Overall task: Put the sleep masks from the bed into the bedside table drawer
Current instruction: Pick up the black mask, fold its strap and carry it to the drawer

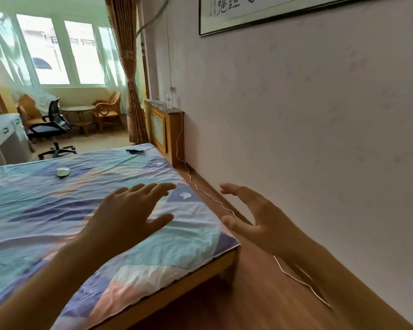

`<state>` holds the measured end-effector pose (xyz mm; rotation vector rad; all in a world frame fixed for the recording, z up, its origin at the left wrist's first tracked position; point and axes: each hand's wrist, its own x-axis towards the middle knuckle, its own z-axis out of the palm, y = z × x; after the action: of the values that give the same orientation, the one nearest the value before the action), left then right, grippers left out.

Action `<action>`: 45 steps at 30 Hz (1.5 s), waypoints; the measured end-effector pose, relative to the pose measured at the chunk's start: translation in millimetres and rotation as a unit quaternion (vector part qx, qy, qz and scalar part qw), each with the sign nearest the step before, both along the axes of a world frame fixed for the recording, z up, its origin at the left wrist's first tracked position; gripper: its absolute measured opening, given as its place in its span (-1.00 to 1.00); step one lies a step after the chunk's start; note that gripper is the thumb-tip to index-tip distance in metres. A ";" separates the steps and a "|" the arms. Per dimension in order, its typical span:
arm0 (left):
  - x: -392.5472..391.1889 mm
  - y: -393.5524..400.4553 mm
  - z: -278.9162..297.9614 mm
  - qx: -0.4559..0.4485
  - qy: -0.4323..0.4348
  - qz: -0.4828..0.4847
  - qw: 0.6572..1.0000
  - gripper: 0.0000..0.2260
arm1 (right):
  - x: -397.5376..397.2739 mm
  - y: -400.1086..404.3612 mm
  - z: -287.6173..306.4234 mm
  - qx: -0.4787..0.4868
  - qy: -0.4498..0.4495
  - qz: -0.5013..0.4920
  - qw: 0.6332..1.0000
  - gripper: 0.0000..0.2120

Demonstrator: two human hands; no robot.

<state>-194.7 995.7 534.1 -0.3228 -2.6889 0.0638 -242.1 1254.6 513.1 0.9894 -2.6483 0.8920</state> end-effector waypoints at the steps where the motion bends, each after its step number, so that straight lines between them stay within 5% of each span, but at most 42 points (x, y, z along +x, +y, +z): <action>1: -10.8 9.6 1.4 0.000 -0.005 -0.005 1.000 -0.48 | -6.8 10.2 -0.5 0.000 -0.004 -0.006 1.000 -0.45; 26: -377.3 150.5 13.0 0.046 0.004 -0.254 0.966 -0.48 | -228.3 150.4 49.5 0.033 -0.020 -0.271 0.962 -0.52; 36: -503.3 199.7 5.7 0.059 0.001 -0.251 0.966 -0.48 | -371.6 191.2 44.9 0.026 -0.021 -0.242 0.970 -0.52; 45: -631.4 251.2 8.2 0.061 0.003 -0.153 0.986 -0.47 | -534.6 257.4 40.3 0.038 -0.017 -0.154 0.987 -0.51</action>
<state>-826.1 1247.0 542.3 -0.6907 -2.5905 -0.1899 -776.7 1512.1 553.4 0.5593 -2.7771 0.7489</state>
